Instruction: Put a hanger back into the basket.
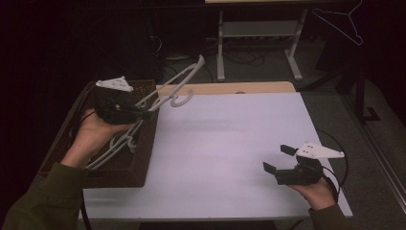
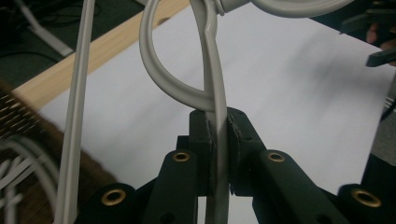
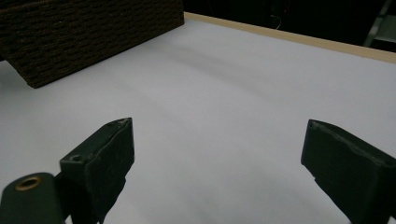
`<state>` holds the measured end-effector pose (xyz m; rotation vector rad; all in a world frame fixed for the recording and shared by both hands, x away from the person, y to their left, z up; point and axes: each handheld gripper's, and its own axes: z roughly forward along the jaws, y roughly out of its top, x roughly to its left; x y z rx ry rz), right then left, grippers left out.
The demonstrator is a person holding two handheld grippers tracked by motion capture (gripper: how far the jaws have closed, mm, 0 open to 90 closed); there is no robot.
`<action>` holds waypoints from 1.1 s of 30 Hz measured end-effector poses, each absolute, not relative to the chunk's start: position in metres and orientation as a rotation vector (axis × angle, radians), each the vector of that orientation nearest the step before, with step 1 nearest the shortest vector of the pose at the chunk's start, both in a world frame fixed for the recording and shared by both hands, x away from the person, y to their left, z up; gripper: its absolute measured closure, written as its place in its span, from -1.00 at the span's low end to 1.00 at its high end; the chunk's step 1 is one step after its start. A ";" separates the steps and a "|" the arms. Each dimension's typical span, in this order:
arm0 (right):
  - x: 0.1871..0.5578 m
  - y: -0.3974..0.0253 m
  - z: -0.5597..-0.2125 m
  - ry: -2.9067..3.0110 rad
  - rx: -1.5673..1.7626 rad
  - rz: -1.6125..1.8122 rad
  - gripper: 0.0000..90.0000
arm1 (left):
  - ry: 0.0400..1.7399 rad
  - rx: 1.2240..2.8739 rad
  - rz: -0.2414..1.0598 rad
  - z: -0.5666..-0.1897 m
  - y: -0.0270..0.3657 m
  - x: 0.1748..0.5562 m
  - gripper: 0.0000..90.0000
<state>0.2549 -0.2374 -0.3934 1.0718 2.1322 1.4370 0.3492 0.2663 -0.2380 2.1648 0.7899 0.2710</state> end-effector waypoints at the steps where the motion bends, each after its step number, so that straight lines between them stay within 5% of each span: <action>1: 0.255 -0.238 -0.394 2.132 1.071 1.435 -0.80 | 0.802 2.164 0.280 -0.237 0.273 0.349 0.83; 21: 0.255 -0.238 -0.393 2.121 1.073 1.426 -0.80 | 0.994 2.151 0.363 -0.262 0.376 0.335 0.83; 33: 0.255 -0.240 -0.393 2.116 1.084 1.416 -0.80 | 1.061 2.193 0.375 -0.285 0.402 0.326 0.83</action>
